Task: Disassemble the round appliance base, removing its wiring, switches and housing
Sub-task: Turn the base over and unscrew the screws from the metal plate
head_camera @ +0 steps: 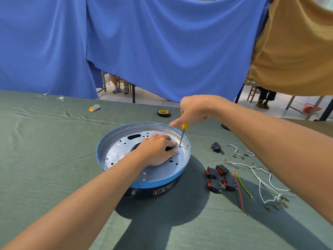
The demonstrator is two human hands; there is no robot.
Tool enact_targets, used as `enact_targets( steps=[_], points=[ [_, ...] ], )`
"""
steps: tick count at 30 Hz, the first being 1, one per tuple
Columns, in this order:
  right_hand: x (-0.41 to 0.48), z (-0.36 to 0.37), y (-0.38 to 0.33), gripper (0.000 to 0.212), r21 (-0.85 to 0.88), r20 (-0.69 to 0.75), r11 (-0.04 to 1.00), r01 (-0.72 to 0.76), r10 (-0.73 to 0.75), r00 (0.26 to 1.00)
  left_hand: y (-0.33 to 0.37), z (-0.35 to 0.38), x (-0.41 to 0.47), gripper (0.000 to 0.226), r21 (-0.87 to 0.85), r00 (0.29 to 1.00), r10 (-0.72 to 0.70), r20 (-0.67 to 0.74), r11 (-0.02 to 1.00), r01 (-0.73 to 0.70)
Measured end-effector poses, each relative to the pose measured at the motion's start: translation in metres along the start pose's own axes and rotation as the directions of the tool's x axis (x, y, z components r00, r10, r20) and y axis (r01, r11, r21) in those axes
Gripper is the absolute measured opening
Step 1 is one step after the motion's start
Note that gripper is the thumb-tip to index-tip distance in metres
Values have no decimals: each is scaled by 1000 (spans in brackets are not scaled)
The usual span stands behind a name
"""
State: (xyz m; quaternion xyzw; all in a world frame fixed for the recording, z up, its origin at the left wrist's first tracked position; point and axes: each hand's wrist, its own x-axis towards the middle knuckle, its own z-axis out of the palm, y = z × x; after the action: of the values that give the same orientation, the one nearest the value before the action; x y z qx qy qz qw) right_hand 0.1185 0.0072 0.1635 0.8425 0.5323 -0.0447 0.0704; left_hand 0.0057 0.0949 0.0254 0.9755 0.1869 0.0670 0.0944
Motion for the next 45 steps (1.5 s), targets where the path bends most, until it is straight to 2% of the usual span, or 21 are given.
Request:
enact_targets(
  steps=[2, 7, 11, 14, 15, 17, 18, 23, 28, 31, 33, 34, 36, 37, 41, 45],
  points=[
    [0, -1, -2, 57, -38, 4, 998, -44, 44, 999, 0, 0, 1, 45, 5, 1000, 0, 2, 1000, 0],
    [0, -2, -8, 30, -117, -47, 993, -11, 5, 999, 0, -1, 1, 46, 8, 1000, -1, 13, 1000, 1],
    [-2, -10, -7, 8, -86, 9, 995, 58, -57, 998, 0, -1, 1, 45, 9, 1000, -2, 12, 1000, 2],
    [2, -6, -6, 7, 5, 43, 998, 64, -64, 997, 0, -2, 0, 45, 8, 1000, -2, 7, 1000, 2],
    [3, -4, -6, 16, 18, 35, 998, 54, -55, 998, 0, -1, 0, 44, 6, 1000, -1, 4, 1000, 1],
    [1, -2, -6, 47, 6, -3, 1000, 7, -7, 1000, 0, 0, 0, 44, 4, 1000, 5, 3, 1000, -5],
    [0, -2, -6, 53, -16, -21, 1000, -17, 17, 1000, 0, 0, 0, 44, 4, 1000, 6, 3, 1000, -6],
    [-4, 1, -14, 34, -157, -61, 988, 5, -15, 998, -1, 0, 1, 45, 3, 1000, -2, 5, 1000, 2],
    [-8, -2, -19, 21, -169, -135, 984, 52, -75, 988, -1, 1, 1, 44, 5, 1000, 1, 5, 1000, -1],
    [-8, -2, -19, 20, -160, -96, 981, 114, -130, 987, -1, 0, 1, 44, 0, 1000, -3, 4, 1000, 3],
    [-6, 0, -17, 8, -168, -61, 978, 127, -139, 988, -1, 0, 1, 44, 1, 1000, -3, 4, 1000, 3],
    [-6, 0, -17, 11, -163, -56, 980, 111, -121, 991, -1, 0, 1, 44, 3, 1000, 0, 7, 1000, 0],
    [-5, -1, -12, 42, -136, -48, 990, 36, -43, 998, 0, 0, 1, 45, 3, 1000, 4, 10, 1000, -4],
    [-3, -1, -10, 49, -143, -39, 990, 12, -17, 999, 0, 0, 1, 46, 2, 1000, 4, 9, 1000, -4],
    [1, 0, -9, 35, -191, -30, 982, -6, 0, 1000, 0, -1, 1, 47, -3, 1000, 2, 12, 1000, -2],
    [-1, -8, -5, 28, -106, -1, 994, 24, -25, 1000, -1, 0, 0, 47, -1, 1000, -6, 10, 1000, 6]
  ],
)
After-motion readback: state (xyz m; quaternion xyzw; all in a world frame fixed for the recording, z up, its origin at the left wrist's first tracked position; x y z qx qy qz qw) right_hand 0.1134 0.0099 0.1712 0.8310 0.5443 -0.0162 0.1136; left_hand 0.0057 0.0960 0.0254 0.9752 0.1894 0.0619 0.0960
